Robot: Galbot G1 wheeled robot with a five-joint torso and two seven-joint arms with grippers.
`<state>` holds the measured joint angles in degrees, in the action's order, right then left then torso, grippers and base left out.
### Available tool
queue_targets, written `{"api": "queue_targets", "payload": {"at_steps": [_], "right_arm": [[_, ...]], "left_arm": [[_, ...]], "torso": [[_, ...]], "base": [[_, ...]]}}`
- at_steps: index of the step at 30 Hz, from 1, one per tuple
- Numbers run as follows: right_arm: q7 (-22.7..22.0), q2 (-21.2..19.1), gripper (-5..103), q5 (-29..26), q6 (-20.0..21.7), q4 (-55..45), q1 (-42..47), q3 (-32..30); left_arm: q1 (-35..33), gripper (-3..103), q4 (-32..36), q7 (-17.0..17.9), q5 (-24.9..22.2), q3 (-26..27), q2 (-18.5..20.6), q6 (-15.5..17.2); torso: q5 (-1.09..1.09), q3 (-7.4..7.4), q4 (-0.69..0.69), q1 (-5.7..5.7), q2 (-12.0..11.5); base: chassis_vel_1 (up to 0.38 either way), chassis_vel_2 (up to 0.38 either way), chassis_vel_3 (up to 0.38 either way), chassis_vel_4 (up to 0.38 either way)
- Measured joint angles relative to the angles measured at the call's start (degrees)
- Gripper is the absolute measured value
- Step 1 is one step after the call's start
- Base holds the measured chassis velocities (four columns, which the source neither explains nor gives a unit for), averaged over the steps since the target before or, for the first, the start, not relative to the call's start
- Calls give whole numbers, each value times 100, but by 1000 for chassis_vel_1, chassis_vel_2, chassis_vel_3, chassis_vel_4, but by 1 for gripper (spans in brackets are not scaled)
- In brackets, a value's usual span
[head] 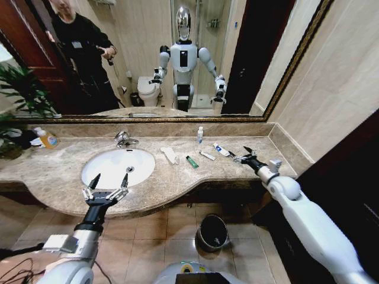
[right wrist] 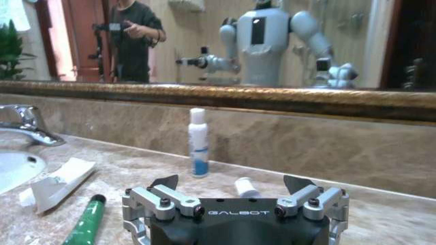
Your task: Pick up the trash from the sink and place it in the trash bin.
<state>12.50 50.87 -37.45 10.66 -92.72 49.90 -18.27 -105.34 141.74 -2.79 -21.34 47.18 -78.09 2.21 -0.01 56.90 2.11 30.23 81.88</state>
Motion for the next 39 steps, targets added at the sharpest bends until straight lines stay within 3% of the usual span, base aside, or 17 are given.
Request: {"api": "queue_targets", "payload": {"at_steps": [5, 10, 18, 39], "right_arm": [[-123, 272, 100, 145, 241, 296, -549, 485], [-706, 623, 100, 173, 663, 621, -1201, 998], [-814, 969, 100, 195, 774, 1582, -1873, 1427], [-878, 1351, 100, 172, 857, 2462, -2390, 1447]], "left_arm": [[0, 100, 0, -1, 0, 0, 0, 0], [0, 100, 0, 0, 0, 0, 0, 0], [0, 100, 0, 0, 0, 0, 0, 0], [0, 100, 0, 0, 0, 0, 0, 0]], "torso": [[1, 0, 1, 0, 0], [0, 0, 0, 0, 0], [2, 0, 1, 0, 0], [1, 0, 0, 0, 1]], "base": [[0, 0, 0, 0], [0, 0, 0, 0], [0, 0, 0, 0], [0, 0, 0, 0]]}}
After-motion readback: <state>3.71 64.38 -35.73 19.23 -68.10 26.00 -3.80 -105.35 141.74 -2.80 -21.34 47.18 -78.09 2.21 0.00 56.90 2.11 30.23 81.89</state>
